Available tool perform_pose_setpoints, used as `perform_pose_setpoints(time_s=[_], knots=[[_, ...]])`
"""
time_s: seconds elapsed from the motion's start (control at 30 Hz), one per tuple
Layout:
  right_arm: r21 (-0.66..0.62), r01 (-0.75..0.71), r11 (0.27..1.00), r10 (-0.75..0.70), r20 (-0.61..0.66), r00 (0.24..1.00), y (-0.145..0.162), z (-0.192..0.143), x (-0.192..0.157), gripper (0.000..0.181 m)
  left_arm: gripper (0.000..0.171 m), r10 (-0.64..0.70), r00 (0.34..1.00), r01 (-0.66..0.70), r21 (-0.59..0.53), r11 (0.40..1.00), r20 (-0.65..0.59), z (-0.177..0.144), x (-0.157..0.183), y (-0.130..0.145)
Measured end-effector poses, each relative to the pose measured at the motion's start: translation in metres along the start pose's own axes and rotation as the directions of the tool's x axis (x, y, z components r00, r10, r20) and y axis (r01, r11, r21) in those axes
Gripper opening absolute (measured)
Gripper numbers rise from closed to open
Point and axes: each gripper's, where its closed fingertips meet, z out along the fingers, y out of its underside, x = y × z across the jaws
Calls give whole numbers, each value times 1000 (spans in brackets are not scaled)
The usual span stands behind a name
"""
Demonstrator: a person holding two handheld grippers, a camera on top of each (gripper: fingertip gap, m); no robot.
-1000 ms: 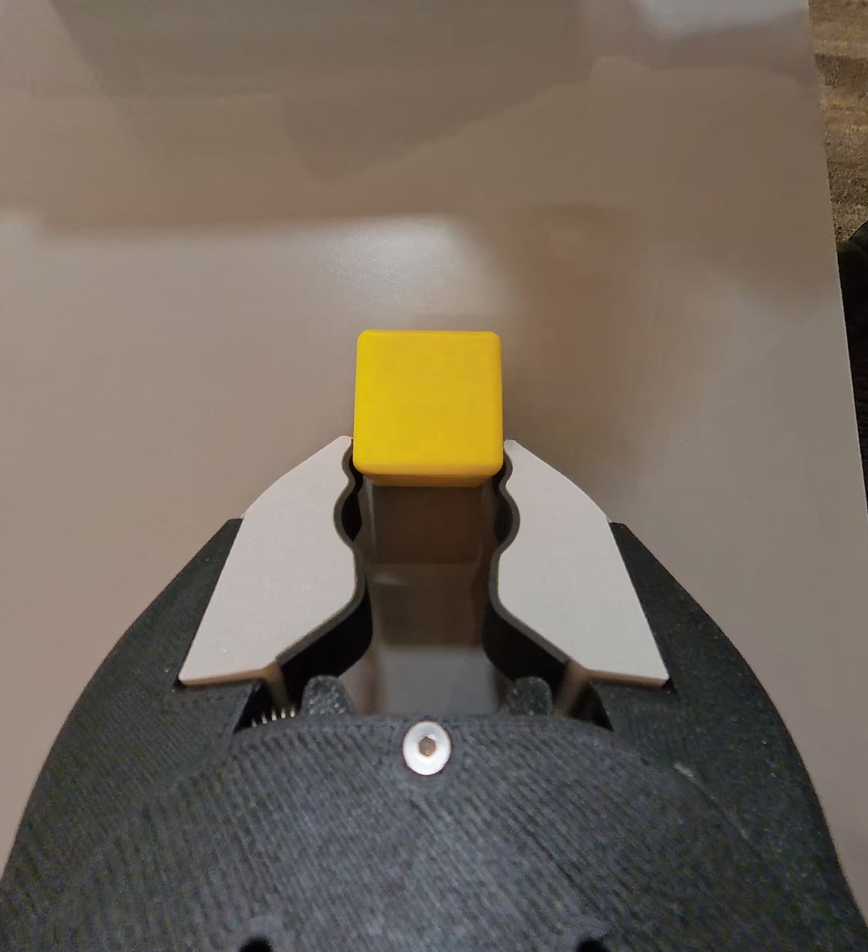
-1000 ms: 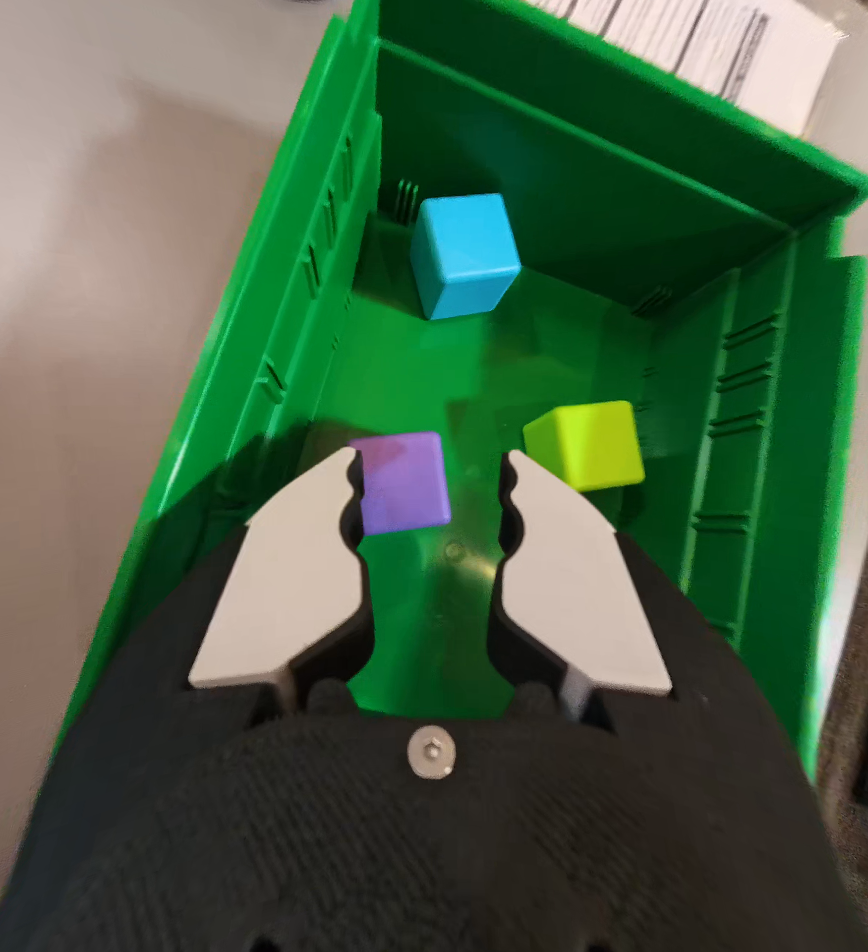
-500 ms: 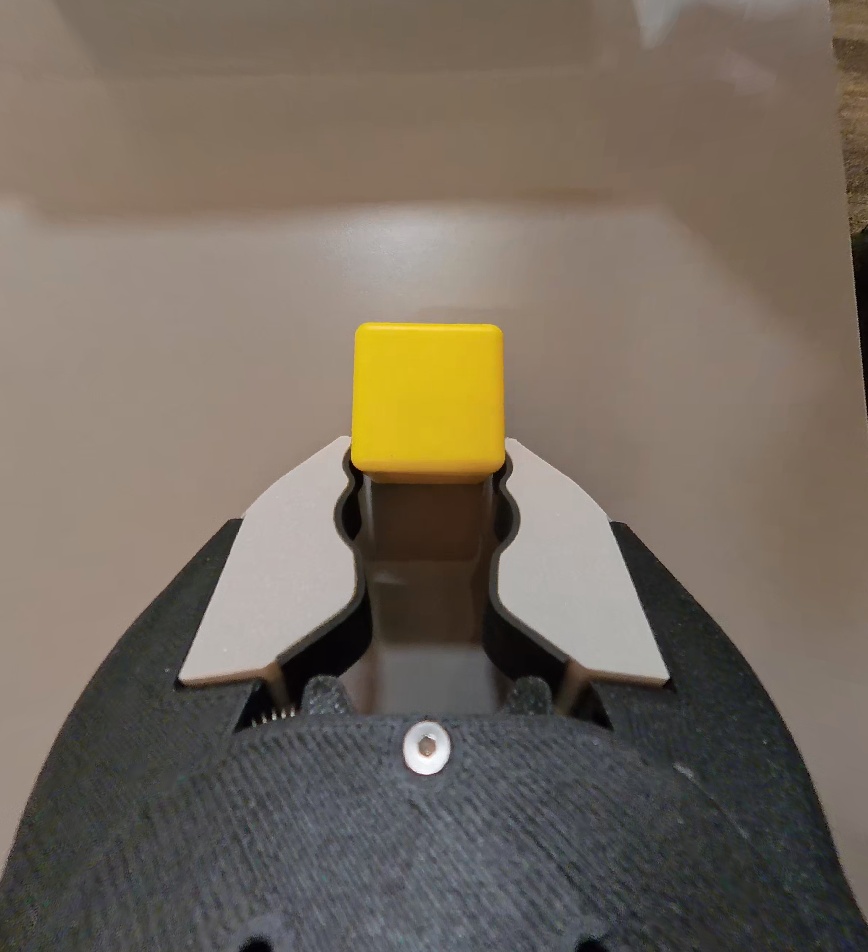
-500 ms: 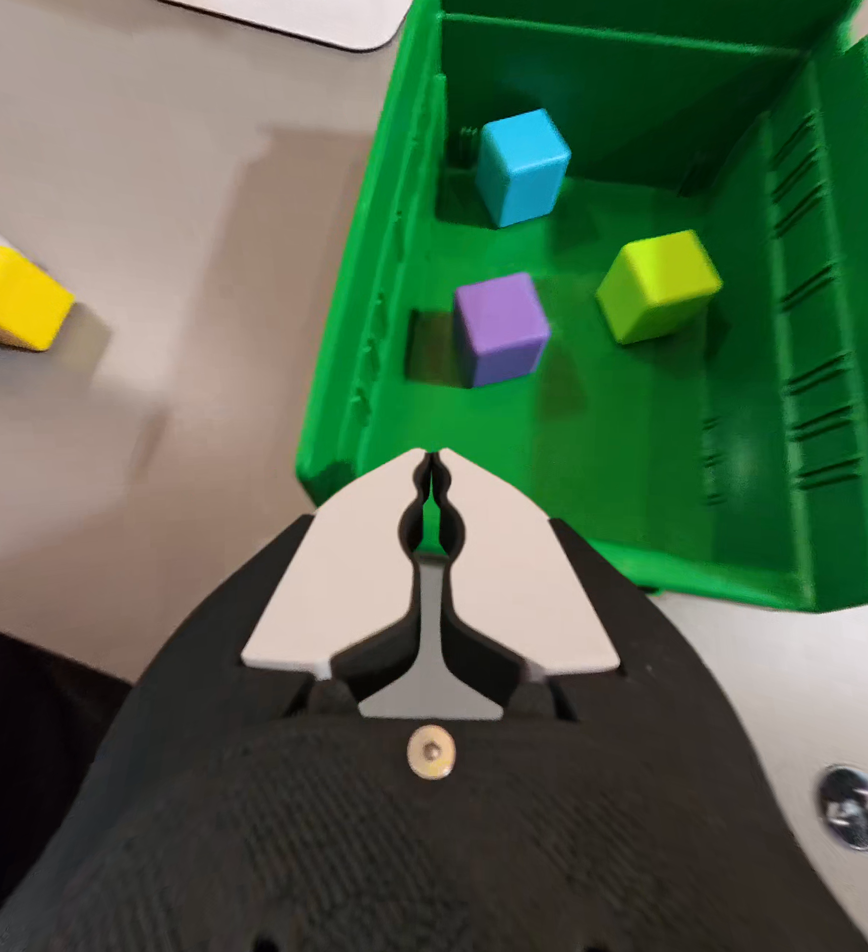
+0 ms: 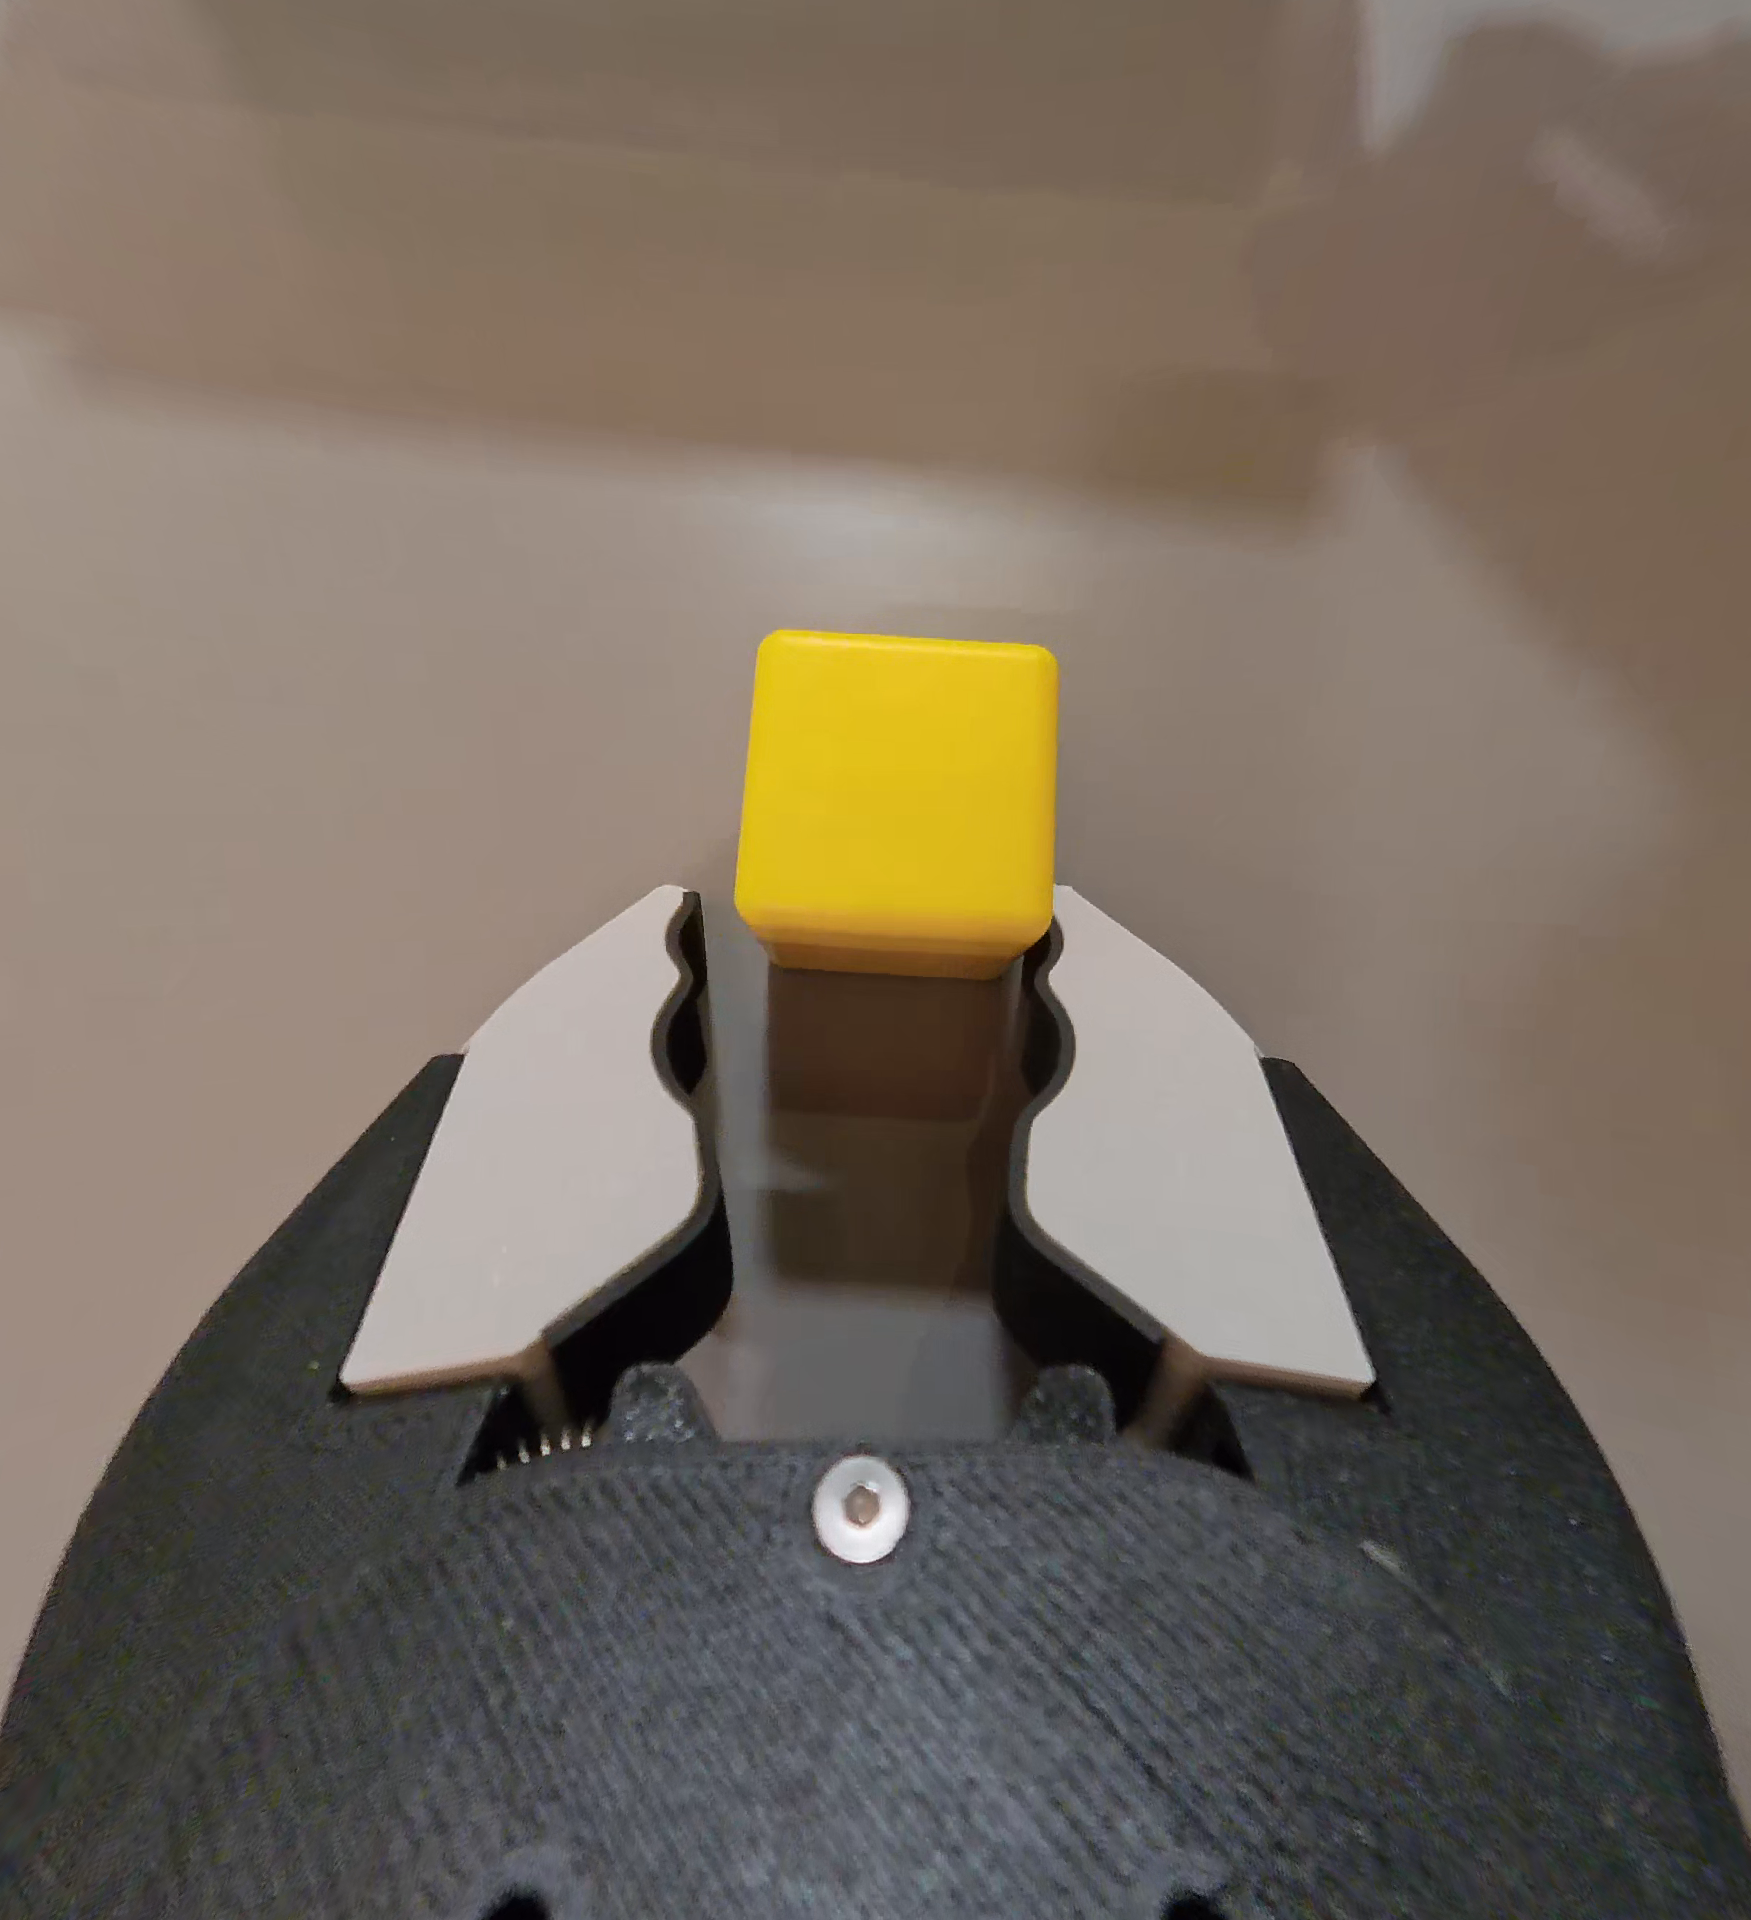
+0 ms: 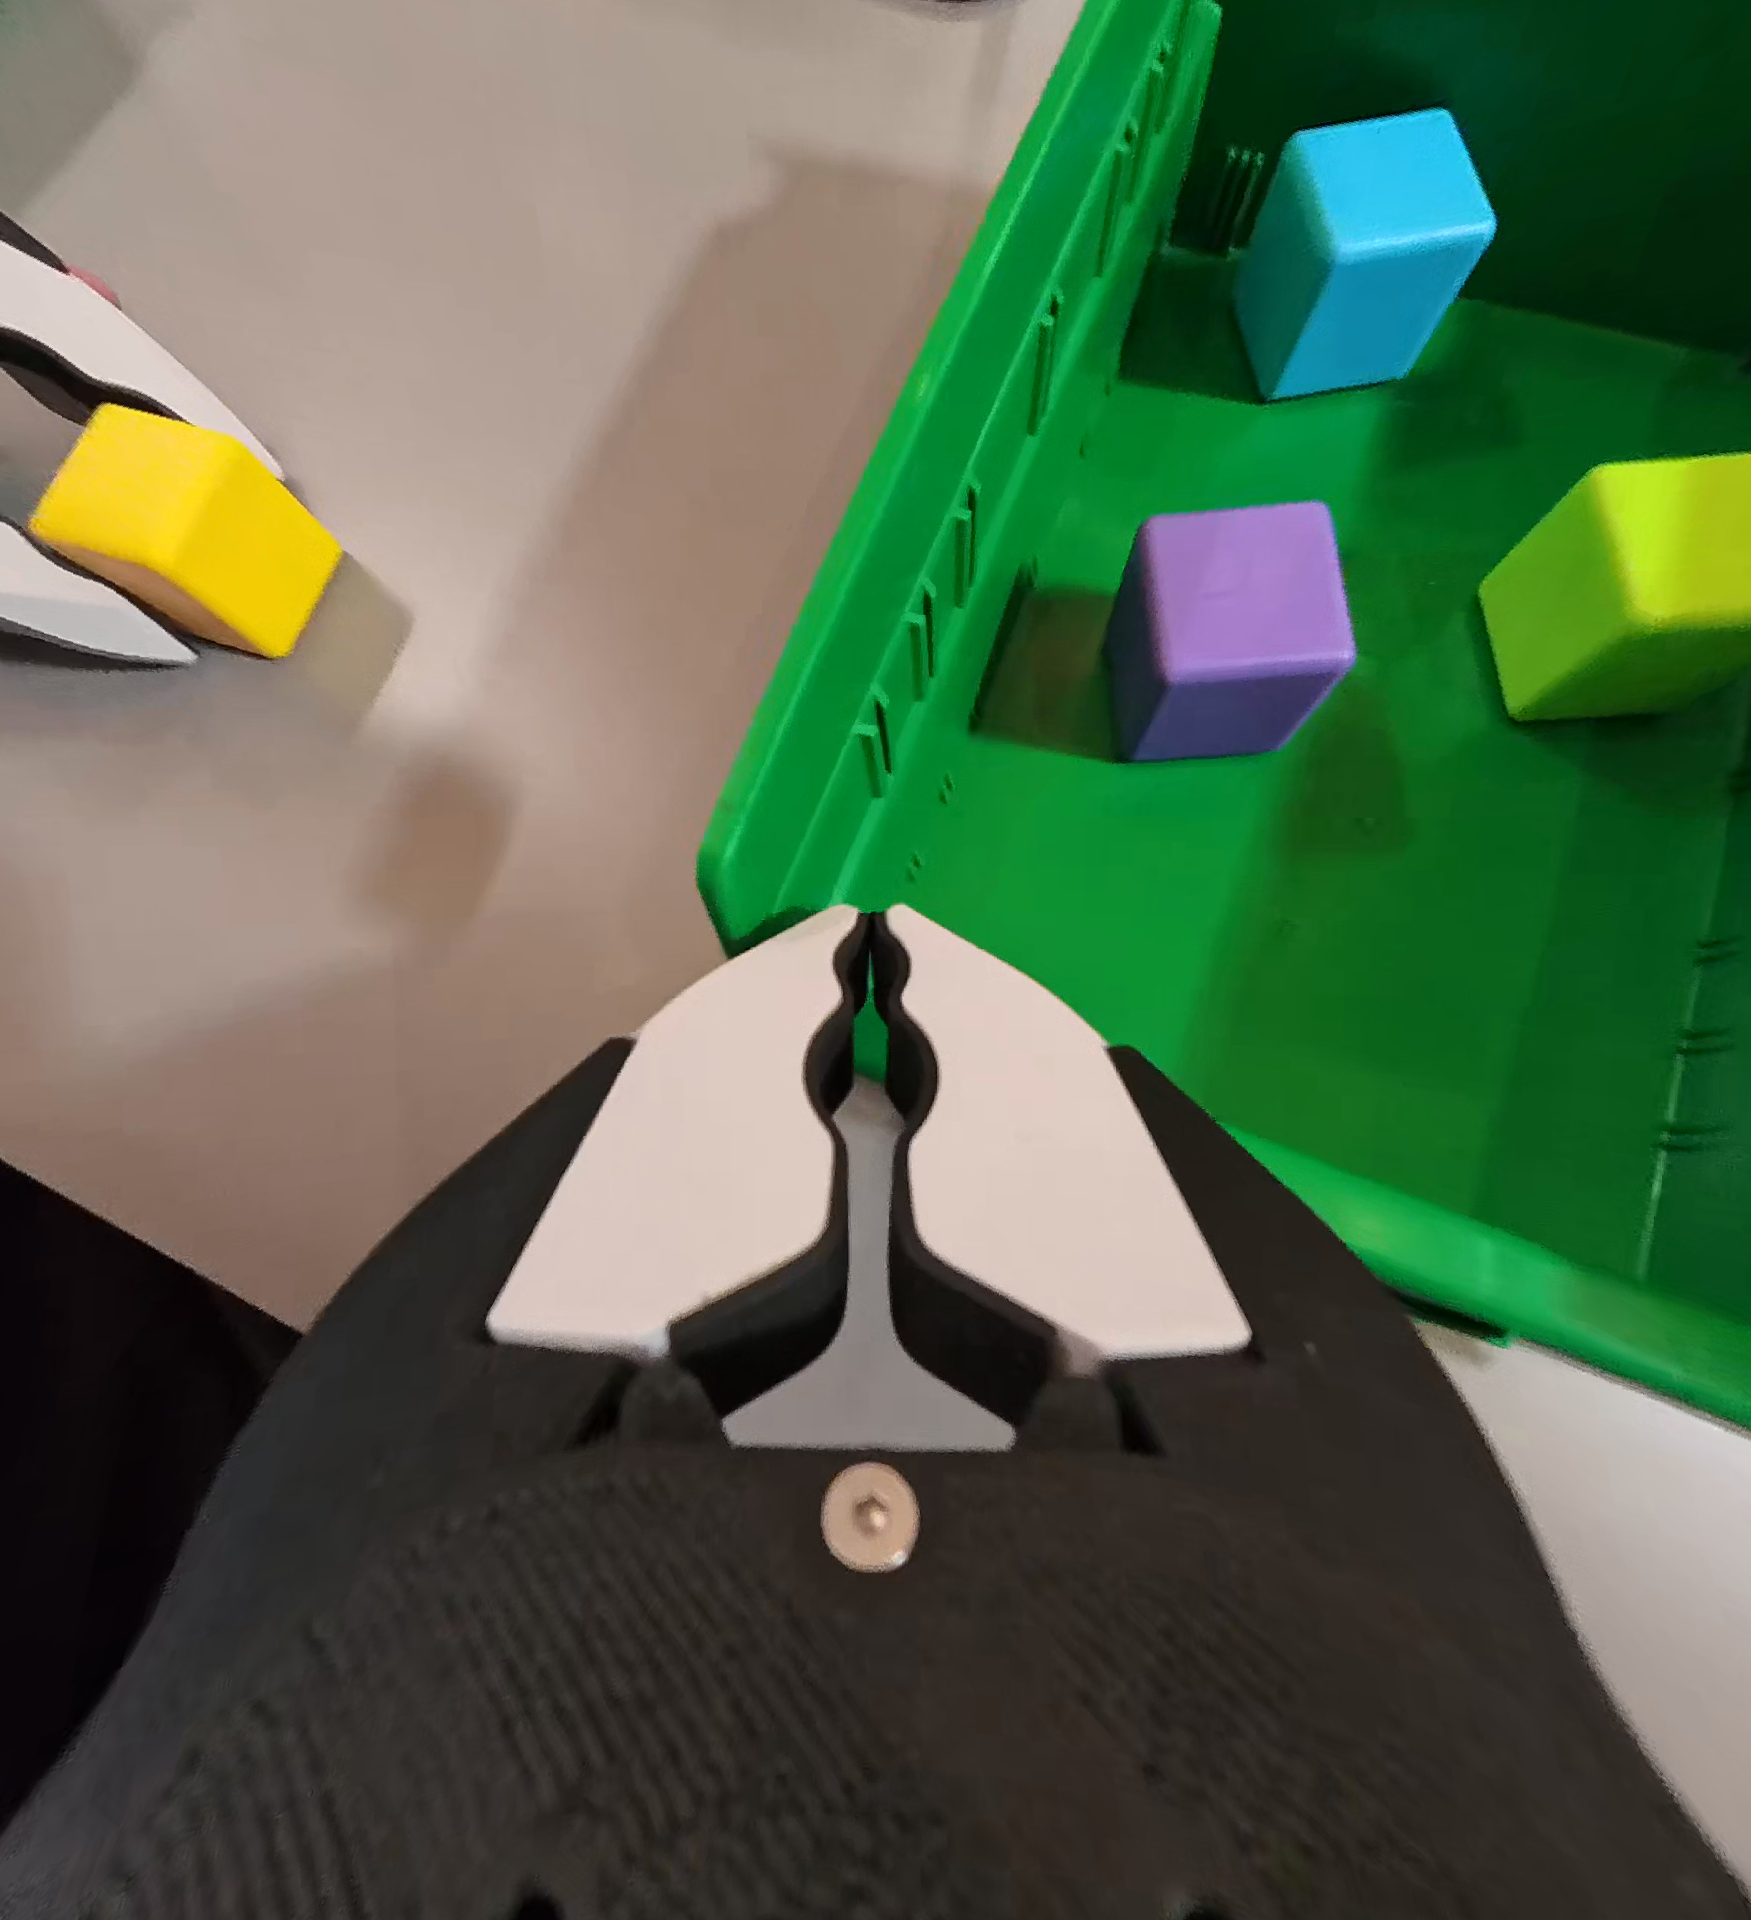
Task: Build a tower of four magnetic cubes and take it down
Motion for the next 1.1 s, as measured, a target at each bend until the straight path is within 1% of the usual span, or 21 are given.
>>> perform_pose_setpoints(time_s=[0.07, 0.2, 0.27, 0.33, 0.37, 0.47, 0.57, 0.63, 0.7, 0.77, 0.83, 0.87, 0.9, 0.93, 0.97, 1.0, 1.1], knots=[[15, -13, 1000, 13, 23, 1000, -4, 0, -6, 0, 60, -2, 1000, 2, 0, 1000, -1, 0, 0, 0], [-10, 22, 1000, -22, -25, 999, -1, 3, -2, 1, 60, -1, 1000, 1, 0, 1000, 0, 0, 0, 0], [3, 26, 1000, -26, -33, 999, -4, 0, -1, 5, 60, -1, 1000, 1, 0, 1000, 1, 0, 0, 0], [45, 36, 998, -35, -23, 999, -13, -6, -3, 10, 60, -2, 1000, 2, 0, 1000, 1, 0, 0, 0], [75, 54, 996, -52, -26, 998, -19, -10, -4, 9, 60, -2, 1000, 2, 0, 1000, 1, 0, 0, 0], [171, 140, 975, -131, -63, 989, -41, -24, -10, 15, 60, -2, 1000, 2, 0, 1000, 0, 0, 0, 0], [273, 212, 938, -214, -23, 977, -62, -34, -35, 26, 60, -2, 1000, 2, 0, 1000, 0, 0, 0, 0], [331, 258, 908, -285, 34, 958, -71, -37, -61, 34, 60, -1, 1000, 1, 1, 1000, -2, 0, 1, 0], [376, 267, 887, -329, 110, 938, -77, -35, -91, 39, 59, -2, 1000, 2, 3, 1000, -2, 0, 1, 0], [425, 212, 880, -335, 238, 912, -82, -28, -130, 42, 60, -11, 1000, 11, 1, 1000, -7, -1, 1, 1], [460, 111, 881, -323, 414, 851, -83, -19, -175, 48, 60, -16, 1000, 16, 3, 1000, -19, -3, 2, 2], [458, 69, 887, -311, 480, 820, -82, -12, -194, 55, 60, -14, 1000, 14, 3, 1000, -26, -4, 3, 3], [439, 57, 897, -305, 519, 799, -78, -1, -208, 63, 62, -10, 999, 10, 3, 1000, -34, -4, 4, 4], [410, 76, 909, -305, 529, 792, -72, 12, -218, 68, 63, -7, 999, 7, 2, 1000, -40, -5, 5, 5], [381, 108, 918, -306, 512, 803, -68, 26, -221, 79, 63, -7, 999, 7, -2, 1000, -41, -6, 5, 6], [362, 143, 921, -316, 479, 819, -65, 40, -220, 85, 63, -14, 999, 14, -11, 1000, -37, -8, 4, 7], [325, 223, 919, -348, 406, 845, -65, 73, -216, 96, 66, -34, 999, 33, -20, 999, -40, -11, 1, 10]])
